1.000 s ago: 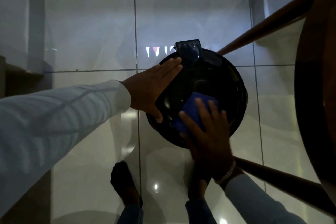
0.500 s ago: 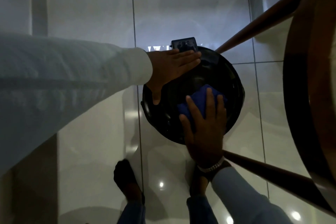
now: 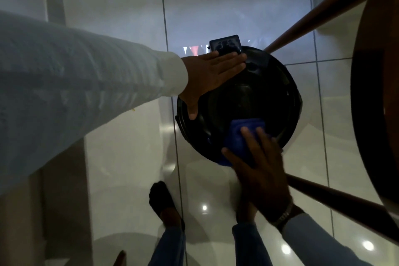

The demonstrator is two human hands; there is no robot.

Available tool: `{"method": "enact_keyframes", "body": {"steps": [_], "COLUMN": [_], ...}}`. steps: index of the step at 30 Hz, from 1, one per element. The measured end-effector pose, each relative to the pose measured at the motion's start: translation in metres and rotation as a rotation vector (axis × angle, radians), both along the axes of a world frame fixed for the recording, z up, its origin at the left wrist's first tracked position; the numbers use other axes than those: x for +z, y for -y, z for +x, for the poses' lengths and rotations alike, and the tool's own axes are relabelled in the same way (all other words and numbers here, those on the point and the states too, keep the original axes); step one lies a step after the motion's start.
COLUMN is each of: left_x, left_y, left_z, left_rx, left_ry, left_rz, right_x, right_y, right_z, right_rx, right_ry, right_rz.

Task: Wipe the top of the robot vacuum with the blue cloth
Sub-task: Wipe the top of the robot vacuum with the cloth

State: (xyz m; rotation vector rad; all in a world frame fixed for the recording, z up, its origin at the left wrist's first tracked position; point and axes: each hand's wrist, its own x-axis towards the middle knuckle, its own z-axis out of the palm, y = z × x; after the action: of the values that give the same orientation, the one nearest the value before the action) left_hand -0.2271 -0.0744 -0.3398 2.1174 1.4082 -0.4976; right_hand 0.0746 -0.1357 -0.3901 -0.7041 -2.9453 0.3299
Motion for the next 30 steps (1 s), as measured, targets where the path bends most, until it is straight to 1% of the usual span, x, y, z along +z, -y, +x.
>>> {"method": "enact_keyframes", "body": {"steps": [3,5,8,10,11,12,14,16,17,18,20,23,25,26,28,30], "left_x": [-0.003,-0.004,-0.007,-0.005,-0.004,-0.003,-0.002,-0.002,-0.002,-0.002,-0.002,0.006,0.013,0.017,0.026,0.029], "left_y": [0.0,0.0,-0.001,-0.002,-0.001,-0.001,-0.001,-0.001,0.0,0.0,0.001,0.01,0.027,0.039,0.062,0.069], "left_z": [-0.002,-0.003,-0.003,-0.002,-0.001,-0.001,-0.002,-0.002,-0.001,-0.001,0.0,0.01,0.031,0.044,0.071,0.095], "left_rx": [0.008,0.017,0.013,0.014,0.019,0.022,0.024,0.025,0.024,0.026,0.037,0.085,0.184,0.265,0.522,0.819], "left_ry": [0.019,0.028,0.02,0.007,0.008,0.012,0.014,0.012,0.008,0.001,-0.02,-0.084,-0.106,-0.077,0.104,0.297], "left_rz": [-0.001,0.003,0.023,0.028,0.025,0.024,0.027,0.028,0.025,0.024,0.031,0.063,0.134,0.174,0.219,0.229], "right_x": [0.006,0.006,0.004,0.006,0.008,0.009,0.011,0.012,0.011,0.011,0.014,0.034,0.048,0.055,0.063,0.067], "right_y": [-0.034,-0.048,-0.061,-0.068,-0.067,-0.063,-0.043,-0.025,-0.021,-0.022,-0.027,-0.032,-0.033,-0.035,-0.042,-0.048], "right_z": [0.017,0.002,-0.047,-0.081,-0.094,-0.102,-0.101,-0.079,-0.064,-0.051,-0.039,-0.05,-0.054,-0.053,-0.049,-0.048], "right_rx": [-0.211,-0.317,-0.492,-0.598,-0.626,-0.616,-0.476,-0.27,-0.2,-0.179,-0.287,-0.509,-0.698,-0.807,-0.948,-0.969], "right_ry": [-0.054,-0.115,-0.198,-0.195,-0.163,-0.129,-0.094,-0.049,-0.009,0.027,0.034,-0.044,-0.107,-0.146,-0.166,-0.059], "right_rz": [-0.15,-0.214,-0.225,-0.193,-0.178,-0.164,-0.149,-0.139,-0.127,-0.119,-0.167,-0.326,-0.44,-0.51,-0.632,-0.687]}}
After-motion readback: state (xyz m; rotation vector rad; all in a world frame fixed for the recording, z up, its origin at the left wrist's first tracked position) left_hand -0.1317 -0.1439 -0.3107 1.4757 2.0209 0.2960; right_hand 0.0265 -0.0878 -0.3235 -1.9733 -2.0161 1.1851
